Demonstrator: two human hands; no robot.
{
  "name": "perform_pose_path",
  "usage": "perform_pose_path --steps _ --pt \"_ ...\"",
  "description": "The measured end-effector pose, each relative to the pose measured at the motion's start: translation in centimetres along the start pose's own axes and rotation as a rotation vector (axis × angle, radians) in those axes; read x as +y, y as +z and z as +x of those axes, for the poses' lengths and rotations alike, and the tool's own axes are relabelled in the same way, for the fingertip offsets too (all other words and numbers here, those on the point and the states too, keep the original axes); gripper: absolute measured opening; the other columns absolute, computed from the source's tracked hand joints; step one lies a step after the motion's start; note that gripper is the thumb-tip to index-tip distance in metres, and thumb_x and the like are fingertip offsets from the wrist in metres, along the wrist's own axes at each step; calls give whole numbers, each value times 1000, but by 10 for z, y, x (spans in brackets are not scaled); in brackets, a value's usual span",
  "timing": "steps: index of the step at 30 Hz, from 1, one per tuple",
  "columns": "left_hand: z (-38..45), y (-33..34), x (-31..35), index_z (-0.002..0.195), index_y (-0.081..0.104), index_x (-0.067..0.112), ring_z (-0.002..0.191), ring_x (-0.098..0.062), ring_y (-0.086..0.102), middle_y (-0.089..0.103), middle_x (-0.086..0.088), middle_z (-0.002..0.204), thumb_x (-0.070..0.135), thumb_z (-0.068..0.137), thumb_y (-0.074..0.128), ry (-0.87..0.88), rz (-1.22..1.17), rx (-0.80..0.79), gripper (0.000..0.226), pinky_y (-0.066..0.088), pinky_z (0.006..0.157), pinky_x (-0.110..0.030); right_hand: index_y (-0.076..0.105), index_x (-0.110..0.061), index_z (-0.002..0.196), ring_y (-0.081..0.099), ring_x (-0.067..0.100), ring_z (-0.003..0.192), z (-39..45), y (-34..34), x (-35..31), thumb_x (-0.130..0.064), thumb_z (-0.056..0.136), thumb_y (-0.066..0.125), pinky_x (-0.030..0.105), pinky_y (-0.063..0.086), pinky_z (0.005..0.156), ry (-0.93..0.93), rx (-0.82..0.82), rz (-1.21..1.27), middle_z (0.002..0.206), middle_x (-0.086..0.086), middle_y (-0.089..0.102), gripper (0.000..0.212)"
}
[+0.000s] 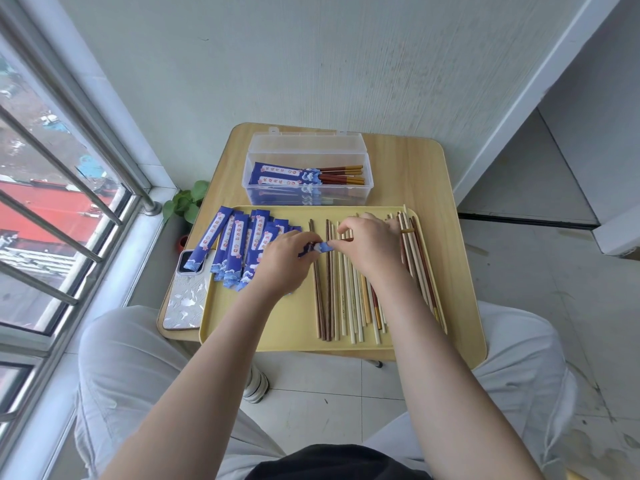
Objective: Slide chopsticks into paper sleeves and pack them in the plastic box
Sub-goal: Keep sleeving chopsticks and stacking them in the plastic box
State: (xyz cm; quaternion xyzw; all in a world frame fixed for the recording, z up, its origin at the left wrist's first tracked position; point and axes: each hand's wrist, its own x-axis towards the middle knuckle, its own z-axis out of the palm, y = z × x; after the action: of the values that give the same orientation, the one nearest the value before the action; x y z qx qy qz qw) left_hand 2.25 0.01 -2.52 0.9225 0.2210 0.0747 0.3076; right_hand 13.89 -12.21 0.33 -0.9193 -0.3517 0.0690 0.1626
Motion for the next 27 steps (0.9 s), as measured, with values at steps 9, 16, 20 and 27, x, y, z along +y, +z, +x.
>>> perform_pose_path --steps 9,16,20,27 --pt "-4 6 6 120 67 13 94 -14 56 67 1 105 19 98 61 49 -93 -39 24 45 82 -30 54 -20 131 44 32 121 -4 -10 -17 -27 105 31 45 25 110 -6 -203 92 132 10 47 35" --pt "-5 15 2 111 66 15 85 -18 64 68 2 95 26 97 61 -92 -194 -47 18 53 75 -32 60 -13 128 44 23 122 -5 3 -15 -19 98 49 37 38 105 -80 20 282 128 6 48 33" --pt "-9 20 0 110 62 19 84 -19 69 70 -2 91 24 99 60 -230 -427 -41 13 58 76 -34 56 -9 130 49 24 121 -3 0 2 -7 94 52 33 46 98 81 365 374 132 11 47 36" --pt "-10 27 9 114 60 0 81 -22 74 73 -16 100 17 101 58 -521 -976 -30 21 62 76 -33 53 -3 129 56 25 82 -12 9 39 -16 98 54 28 40 57 502 -190 102 110 11 64 33"
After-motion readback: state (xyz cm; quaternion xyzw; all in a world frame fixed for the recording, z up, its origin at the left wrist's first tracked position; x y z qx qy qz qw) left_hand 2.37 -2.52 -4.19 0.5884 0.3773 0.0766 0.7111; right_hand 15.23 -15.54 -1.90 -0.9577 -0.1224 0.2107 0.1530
